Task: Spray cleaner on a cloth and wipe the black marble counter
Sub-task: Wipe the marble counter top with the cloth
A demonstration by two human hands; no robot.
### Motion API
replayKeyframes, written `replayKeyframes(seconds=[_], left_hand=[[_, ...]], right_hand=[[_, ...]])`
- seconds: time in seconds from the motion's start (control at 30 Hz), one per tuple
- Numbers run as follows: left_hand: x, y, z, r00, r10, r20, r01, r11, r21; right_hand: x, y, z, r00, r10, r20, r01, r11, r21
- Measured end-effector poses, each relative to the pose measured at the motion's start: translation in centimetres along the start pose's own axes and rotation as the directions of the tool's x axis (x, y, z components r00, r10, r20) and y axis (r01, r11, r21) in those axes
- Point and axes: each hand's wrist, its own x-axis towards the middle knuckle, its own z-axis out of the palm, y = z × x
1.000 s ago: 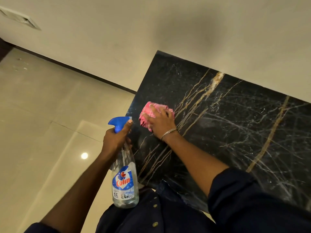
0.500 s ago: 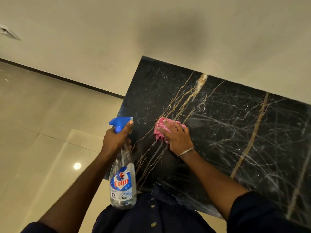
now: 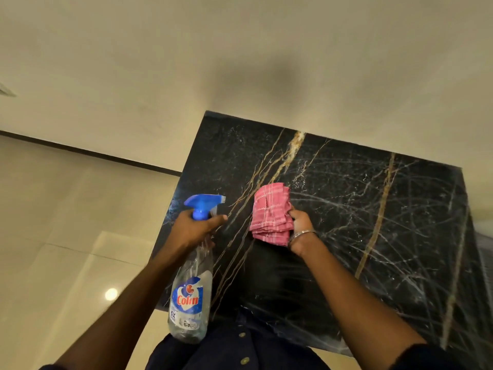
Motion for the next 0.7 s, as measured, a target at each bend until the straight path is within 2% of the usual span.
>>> replayKeyframes(seconds=[0.1, 0.3, 0.5, 0.7], left_hand=[[0.1, 1.4, 1.8, 0.995, 0.034, 0.092, -0.042, 0.995, 0.087], [-0.4, 2.9, 5.8, 0.997, 0.057, 0.053, -0.067, 0.975, 0.210], [-1.0, 3.1, 7.6, 0.988, 0.154, 0.004, -0.151, 0.961, 0.231], [-1.0, 2.7, 8.2, 0.988, 0.155, -0.024, -0.146, 0.966, 0.213]], right_hand=[[-0.6, 0.1, -2.6, 1.000, 0.014, -0.022, -0.008, 0.972, 0.233], [-1.7, 0.3, -4.6, 0.999, -0.043, 0.025, 0.030, 0.921, 0.388], [-2.1, -0.2, -5.8, 0.999, -0.046, -0.010, 0.046, 0.896, 0.442], [-2.0, -0.4, -6.3, 0.998, -0.055, -0.003, 0.051, 0.902, 0.428]])
